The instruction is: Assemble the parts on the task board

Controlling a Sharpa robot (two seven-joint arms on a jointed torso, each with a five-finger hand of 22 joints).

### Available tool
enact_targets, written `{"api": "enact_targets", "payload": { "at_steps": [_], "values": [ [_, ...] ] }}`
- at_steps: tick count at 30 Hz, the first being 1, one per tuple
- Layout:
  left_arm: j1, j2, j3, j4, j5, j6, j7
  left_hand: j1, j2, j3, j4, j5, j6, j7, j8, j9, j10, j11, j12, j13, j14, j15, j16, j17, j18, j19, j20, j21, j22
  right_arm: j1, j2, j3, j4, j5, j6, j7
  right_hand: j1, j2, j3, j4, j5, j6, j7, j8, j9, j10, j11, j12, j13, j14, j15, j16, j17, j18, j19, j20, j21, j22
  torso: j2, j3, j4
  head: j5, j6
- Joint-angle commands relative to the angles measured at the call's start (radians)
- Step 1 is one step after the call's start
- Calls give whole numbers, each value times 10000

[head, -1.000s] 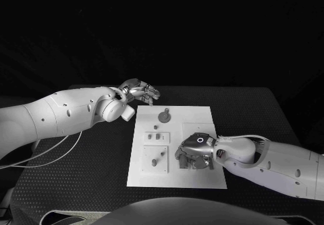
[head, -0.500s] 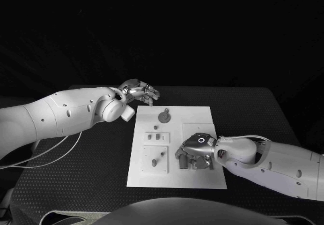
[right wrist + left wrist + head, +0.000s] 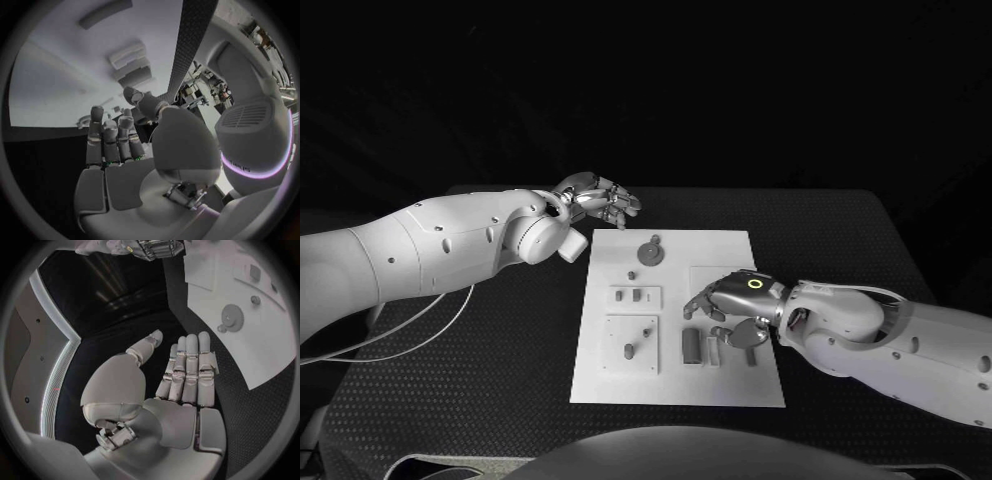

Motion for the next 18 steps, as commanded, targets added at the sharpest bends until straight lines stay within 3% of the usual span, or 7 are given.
{"api": "enact_targets", "payload": {
  "at_steps": [1, 4, 5, 8, 10, 14, 18],
  "values": [
    [7, 4, 6, -8, 17, 102, 75, -114, 10, -20, 33, -46, -86, -12, 33, -13, -65, 22, 1, 17, -42, 36, -44, 16, 165, 29, 11, -40, 17, 283, -298, 14, 171, 2593, -343, -482, -523, -15, -173, 229, -35, 99, 329, 94, -16, 125, 146, 70, -34, 126, -26, 72, -34, 132, 149, -20, 93, 139, -5, -9, -10, -46, 64],
    [7, 1, 6, -19, 17, 93, 67, -113, 10, -20, 33, -46, -86, -12, 34, -13, -65, 22, 2, 18, -42, 37, -44, 17, 165, 29, 11, -40, 18, 475, -570, 21, 161, 3543, -1, -1748, -1401, -99, -372, 1014, -29, 782, 774, 496, 126, 317, 612, 191, -79, 305, -60, 160, -84, 131, 382, -66, 181, 115, -9, -26, -13, -100, 111],
    [7, 0, 6, -18, 17, 102, 68, -113, 10, -20, 32, -47, -86, -12, 34, -13, -65, 22, 2, 18, -42, 37, -44, 17, 165, 29, 11, -41, 19, 502, -661, 21, 113, 3901, 143, -2037, -1902, -222, -491, 1484, -10, 930, 792, 588, 168, 370, 598, 217, -104, 368, -70, 173, -109, 124, 455, -70, 196, 96, -11, -30, -16, -109, 120],
    [8, 0, 6, -13, 17, 100, 68, -114, 10, -20, 33, -47, -85, -13, 36, -14, -64, 22, 3, 18, -42, 37, -44, 18, 165, 29, 11, -42, 20, 507, -850, 19, 63, 4460, 395, -2883, -2515, -303, -817, 2163, -34, 1478, 551, 965, 399, 650, 369, 387, -157, 647, -173, 302, -166, 132, 729, -272, 316, 93, -9, -22, -13, -132, 149],
    [8, -14, 6, -4, 17, 102, 64, -114, 8, -21, 33, -48, -84, -13, 36, -14, -63, 22, 4, 18, -42, 37, -44, 18, 165, 29, 11, -42, 20, 506, -956, 17, 58, 4791, 1364, -3897, -2784, -422, -960, 2490, -36, 1549, 466, 1039, 492, 818, 275, 488, -179, 823, -260, 373, -202, 132, 912, -396, 374, 75, -5, -15, -7, -156, 163],
    [8, -32, 4, -5, 17, 106, 55, -116, 7, -22, 33, -49, -83, -13, 38, -14, -62, 21, 5, 19, -42, 37, -44, 19, 165, 30, 12, -43, 22, 500, -1198, 11, 28, 5976, 2958, -5452, -4002, -706, -1188, 3668, -30, 1900, 263, 1394, 873, 979, 87, 647, -167, 1026, -411, 376, -297, 132, 1094, -558, 338, -11, -1, 6, -20, -195, 172],
    [8, -41, 2, -2, 17, 103, 49, -117, 5, -24, 34, -50, -82, -13, 39, -14, -61, 21, 6, 20, -43, 37, -44, 20, 165, 30, 12, -44, 23, 400, -1489, 3, 254, 5886, 3149, -6064, -4217, -682, -1187, 4065, -28, 2034, 101, 1689, 1336, 1241, -88, 854, -140, 1320, -625, 459, -359, 132, 1407, -786, 436, -28, 0, -2, -31, -223, 172]
  ]
}}
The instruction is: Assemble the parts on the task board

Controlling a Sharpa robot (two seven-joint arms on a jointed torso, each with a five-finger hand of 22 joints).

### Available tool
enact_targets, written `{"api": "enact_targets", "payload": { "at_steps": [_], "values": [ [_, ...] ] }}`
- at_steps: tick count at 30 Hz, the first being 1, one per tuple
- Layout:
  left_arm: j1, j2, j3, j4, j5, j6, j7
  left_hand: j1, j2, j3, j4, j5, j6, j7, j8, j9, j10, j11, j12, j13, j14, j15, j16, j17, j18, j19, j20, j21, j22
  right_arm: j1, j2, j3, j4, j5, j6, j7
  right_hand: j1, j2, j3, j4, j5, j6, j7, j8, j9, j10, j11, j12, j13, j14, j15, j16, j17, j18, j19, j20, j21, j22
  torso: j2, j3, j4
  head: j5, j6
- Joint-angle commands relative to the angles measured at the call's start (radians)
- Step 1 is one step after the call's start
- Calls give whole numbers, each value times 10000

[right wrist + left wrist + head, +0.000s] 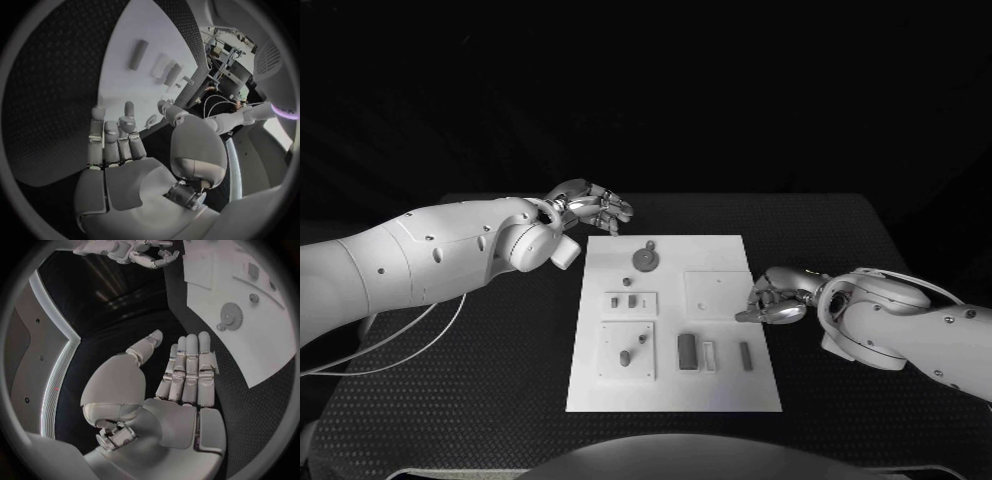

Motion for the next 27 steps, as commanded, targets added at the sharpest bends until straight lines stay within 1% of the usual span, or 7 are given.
{"api": "enact_targets", "payload": {
  "at_steps": [1, 4, 6, 9, 13, 21, 27],
  "values": [
    [8, 17, 4, 23, 18, 100, 46, -117, 5, -24, 34, -51, -82, -13, 40, -15, -62, 23, 6, 13, -42, 37, -44, 12, 178, 30, 12, -45, 15, -99, -178, -9, 269, 772, 1311, -1869, -70, 14, 15, 171, -35, 112, -138, 182, 287, 215, -128, 120, 8, 273, -142, 73, -52, 132, 259, -150, 104, -23, 4, 6, -22, -19, -3],
    [9, 38, 3, 29, 18, 104, 42, -118, 4, -25, 35, -52, -80, -14, 42, -15, -61, 22, 7, 13, -42, 37, -44, 13, 178, 31, 12, -45, 17, -145, -264, -12, 514, 663, 2056, -2340, -180, 93, -3, 423, -26, 420, -298, 439, 678, 534, -280, 194, 43, 533, -380, 79, -124, 132, 505, -316, 142, -61, 9, 19, -12, -21, -1],
    [9, 39, 3, 38, 18, 122, 34, -119, 4, -25, 36, -52, -79, -14, 43, -15, -60, 22, 8, 14, -42, 38, -44, 14, 178, 31, 13, -46, 18, -199, -258, -13, 609, 644, 2137, -2366, -298, 136, -40, 551, -26, 484, -362, 513, 841, 555, -346, 158, 9, 574, -462, 37, -159, 132, 522, -352, 118, -78, 9, 20, -16, -38, 0],
    [9, 49, 3, 38, 18, 126, 33, -121, 3, -27, 37, -53, -79, -15, 44, -16, -59, 22, 8, 14, -42, 38, -44, 14, 177, 31, 13, -47, 19, -244, -254, -13, 674, 598, 2027, -2385, -330, 205, -59, 596, -25, 464, -379, 506, 914, 517, -368, 108, -87, 602, -515, 15, -178, 132, 537, -373, 111, -82, 4, 9, -18, -51, -6],
    [9, 53, 3, 46, 18, 142, 40, -123, 1, -27, 38, -54, -78, -15, 45, -16, -59, 22, 9, 15, -43, 38, -45, 15, 177, 32, 13, -48, 20, -294, -178, -13, 662, 508, 1774, -2383, -355, 224, -105, 617, -25, 351, -354, 385, 924, 560, -353, 76, -116, 636, -585, -6, -196, 132, 548, -400, 106, -81, 8, 12, -7, -64, -13],
    [9, 50, 3, 60, 17, 153, 42, -129, -1, -30, 43, -55, -77, -15, 47, -17, -59, 21, 9, 15, -45, 39, -46, 16, 177, 31, 14, -50, 22, -559, 60, -13, 585, 416, 1419, -2355, -346, 307, -129, 622, -24, 263, -301, 175, 845, 610, -304, 42, -148, 667, -661, -20, -207, 132, 560, -429, 105, -74, 12, -1, 24, -109, -46],
    [9, 23, 3, 76, 17, 163, 37, -130, -1, -30, 44, -55, -78, -16, 48, -18, -59, 21, 9, 15, -46, 39, -46, 17, 177, 31, 14, -52, 24, -750, 226, -14, 446, 183, 1145, -2336, -224, 524, -264, 383, -26, 307, -285, 19, 785, 629, -289, 12, -168, 667, -693, -34, -206, 132, 530, -436, 97, -53, 8, -13, 28, -99, -68]
  ]
}}
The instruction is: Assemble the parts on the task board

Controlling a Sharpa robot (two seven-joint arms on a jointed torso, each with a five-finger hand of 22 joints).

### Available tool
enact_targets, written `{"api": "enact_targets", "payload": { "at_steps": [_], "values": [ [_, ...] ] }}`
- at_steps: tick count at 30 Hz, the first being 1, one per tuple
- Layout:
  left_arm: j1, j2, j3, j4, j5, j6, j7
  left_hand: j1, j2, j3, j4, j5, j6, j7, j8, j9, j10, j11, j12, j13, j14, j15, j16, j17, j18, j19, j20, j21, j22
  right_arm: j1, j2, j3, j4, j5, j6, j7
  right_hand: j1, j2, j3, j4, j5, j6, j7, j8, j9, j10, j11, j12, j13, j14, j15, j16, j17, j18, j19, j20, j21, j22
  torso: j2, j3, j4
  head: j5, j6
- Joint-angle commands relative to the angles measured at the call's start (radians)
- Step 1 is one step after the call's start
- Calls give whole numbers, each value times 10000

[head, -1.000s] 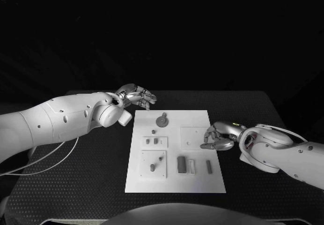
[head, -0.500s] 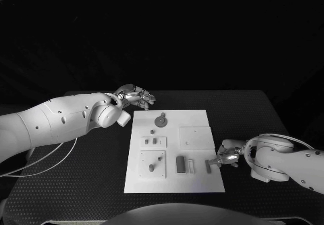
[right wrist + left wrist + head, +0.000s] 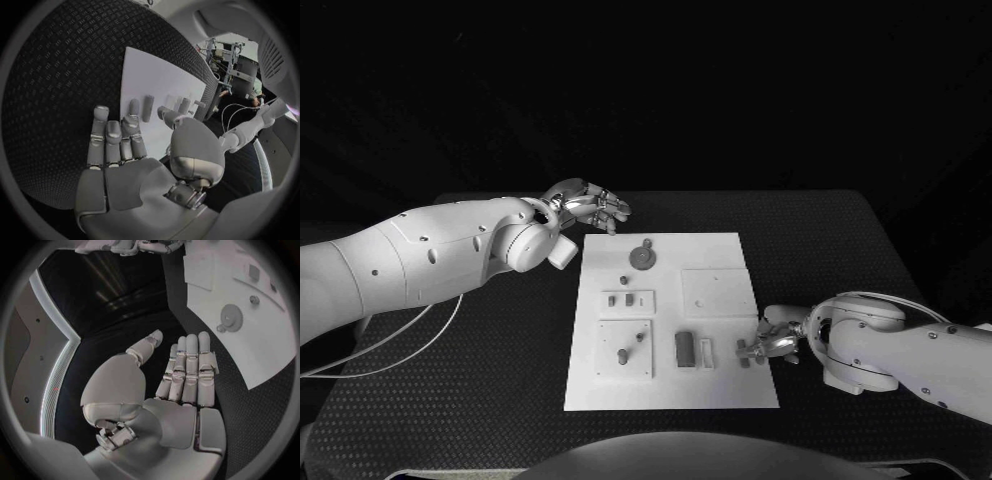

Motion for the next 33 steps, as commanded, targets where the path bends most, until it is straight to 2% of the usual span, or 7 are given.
{"api": "enact_targets", "payload": {
  "at_steps": [1, 11, 14, 16, 19, 26, 33],
  "values": [
    [8, 6, 6, 24, 18, 141, 58, -130, -1, -30, 45, -55, -78, -16, 48, -10, -62, 24, 9, 9, -35, 28, -46, 10, 98, 31, 14, -53, 18, -112, 100, -31, -67, -351, -277, -62, 23, 189, -99, -175, -26, -23, 9, -173, -44, 65, 27, -64, -20, -22, -61, -67, -14, 133, -16, -5, -2, 19, -1, -6, 5, 21, -20],
    [7, -2, 6, 29, 17, 158, 62, -133, 1, -30, 49, -54, -79, -16, 49, -12, -63, 24, 9, 10, -36, 29, -47, 12, 98, 31, 14, -56, 22, -315, 452, -31, -309, -993, -382, -69, 150, 714, -465, -1502, -28, 72, 33, -478, -95, 43, 50, -100, -20, -51, -33, -100, 10, 133, -73, 33, -76, 42, 1, 4, -4, 50, -32],
    [7, 4, 6, 30, 17, 163, 63, -133, 2, -30, 50, -54, -80, -16, 50, -12, -63, 24, 9, 10, -36, 29, -47, 12, 98, 31, 15, -57, 23, -399, 564, -31, -358, -1240, -261, -80, 344, 1056, -463, -2258, -23, 97, 33, -540, -87, 37, 49, -102, -15, -55, -35, -102, 21, 133, -87, 30, -91, 55, 1, 8, 1, 54, -44],
    [7, 2, 6, 31, 13, 162, 56, -133, 4, -30, 51, -54, -80, -16, 50, -13, -64, 24, 9, 10, -36, 29, -47, 13, 99, 32, 14, -57, 23, -470, 617, -32, -380, -1702, -39, -75, 443, 1559, -460, -3310, -57, 132, 48, -608, -78, 37, 70, -111, -15, -57, -20, -111, 29, 133, -79, 86, -105, 65, 2, 10, 6, 57, -51],
    [7, -10, 6, 31, -10, 164, 53, -123, 12, -23, 48, -52, -82, -16, 51, -14, -64, 23, 9, 10, -37, 28, -47, 14, 101, 31, 13, -60, 25, -555, 665, -32, -392, -2959, 283, -81, 290, 1703, -281, -4154, -28, 59, 106, -797, -141, 40, 126, -139, -27, -53, 33, -143, 29, 133, -47, 149, -155, 50, 0, 10, 3, 65, -62],
    [7, -13, 6, 40, -15, 166, 43, -118, 16, -21, 47, -52, -82, -17, 52, -15, -64, 23, 9, 11, -37, 28, -48, 15, 101, 31, 13, -62, 27, -673, 724, -32, -481, -2914, 443, -120, 480, 1539, 15, -4479, -30, 39, 155, -965, -260, 65, 170, -126, -19, -48, 90, -154, 37, 133, -25, 148, -167, 66, -3, -2, -6, 71, -63],
    [7, -17, 6, 46, -15, 162, 43, -119, 17, -22, 48, -53, -84, -16, 53, -16, -64, 23, 9, 11, -38, 28, -48, 16, 100, 31, 14, -64, 29, -692, 739, -31, -424, -2336, -20, -87, 859, 1727, 162, -4488, -30, 29, 166, -1020, -293, 71, 179, -116, -13, -42, 95, -146, 45, 133, -22, 138, -152, 93, -4, 8, -6, 73, -58]
  ]
}}
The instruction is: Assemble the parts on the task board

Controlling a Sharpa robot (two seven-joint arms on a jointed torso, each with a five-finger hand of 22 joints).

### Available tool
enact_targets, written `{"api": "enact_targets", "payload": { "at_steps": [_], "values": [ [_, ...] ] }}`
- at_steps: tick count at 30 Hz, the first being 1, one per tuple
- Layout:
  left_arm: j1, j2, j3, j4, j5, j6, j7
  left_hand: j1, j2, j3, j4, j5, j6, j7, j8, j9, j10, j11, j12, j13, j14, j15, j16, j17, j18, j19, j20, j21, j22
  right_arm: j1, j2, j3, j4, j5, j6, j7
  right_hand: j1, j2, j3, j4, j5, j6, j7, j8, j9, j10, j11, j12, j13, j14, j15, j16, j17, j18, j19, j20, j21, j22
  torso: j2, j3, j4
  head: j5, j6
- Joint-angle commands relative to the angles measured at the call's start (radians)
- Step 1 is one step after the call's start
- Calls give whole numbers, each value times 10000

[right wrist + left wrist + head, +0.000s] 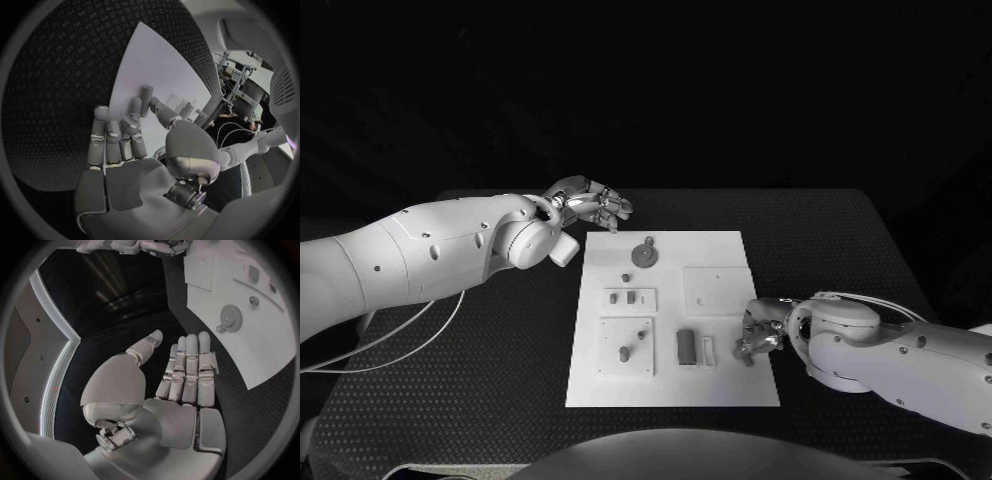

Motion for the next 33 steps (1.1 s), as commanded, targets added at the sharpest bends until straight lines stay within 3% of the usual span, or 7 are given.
{"api": "enact_targets", "payload": {
  "at_steps": [1, 4, 8, 11, 21, 33],
  "values": [
    [8, 7, 6, 30, -6, 126, 60, -119, 17, -22, 48, -53, -83, -15, 53, -9, -42, 1, 9, 15, -36, 27, -48, 9, 176, 31, 14, -64, 11, -276, 31, -220, -109, 219, 266, -267, 204, 311, 64, 35, 41, -168, 191, -2194, 0, 33, 47, -35, 3, 46, 51, -24, 13, 133, 16, 51, -6, 16, -1, 6, -1, -1, 7],
    [8, 9, 6, 31, -6, 127, 58, -121, 18, -22, 49, -53, -83, -15, 53, -9, -43, 2, 9, 15, -37, 27, -48, 10, 176, 31, 15, -65, 12, -276, 11, -219, -103, 866, 25, -90, 33, 650, 2, 33, 39, -192, 211, -2261, -63, 89, 67, -23, -5, 83, 60, -6, 16, 133, 43, 77, 9, 28, -1, 4, 0, -4, 14],
    [8, 10, 6, 28, -6, 120, 56, -123, 18, -23, 51, -53, -84, -15, 53, -10, -44, 2, 9, 15, -37, 27, -49, 10, 175, 31, 15, -65, 12, -274, -20, -214, -97, 2163, -363, 187, -213, 1268, -25, 11, 40, -139, 211, -2320, -154, 178, 68, -29, -34, 134, 69, 1, 10, 133, 53, 85, 8, 37, -1, 7, -4, 5, 16],
    [8, -3, 5, 38, -7, 119, 51, -125, 19, -24, 52, -54, -84, -14, 53, -10, -44, 3, 9, 15, -37, 28, -49, 11, 175, 31, 16, -66, 14, -270, -70, -208, -27, 3076, -657, 346, -227, 1449, -8, -11, 44, -101, 203, -2343, -199, 215, 60, -32, -46, 154, 67, 5, 9, 133, 50, 68, 16, 53, 0, 7, 9, 10, 12],
    [8, -13, 5, 40, -12, 120, 48, -122, 20, -22, 52, -52, -85, -15, 55, -12, -44, 2, 9, 16, -38, 28, -50, 12, 176, 31, 15, -69, 17, -175, -160, -159, 259, 4698, -1406, 606, -130, 1556, 13, -30, 44, 3, 169, -2334, -236, 320, 27, 8, 10, 257, 47, 27, 85, 133, 68, 27, 55, 89, 1, -4, -8, 24, -3],
    [8, -32, 5, 60, -40, 130, 46, -110, 22, -17, 46, -49, -86, -16, 58, -13, -44, 1, 10, 17, -39, 27, -50, 15, 178, 31, 14, -73, 21, -175, -69, -155, 490, 4896, -2192, 901, -50, 1483, -9, -33, 45, 64, 144, -2329, -259, 425, 0, 43, 76, 460, 17, 43, 257, 133, 128, -11, 102, 110, 0, 4, -6, 26, -1]
  ]
}}
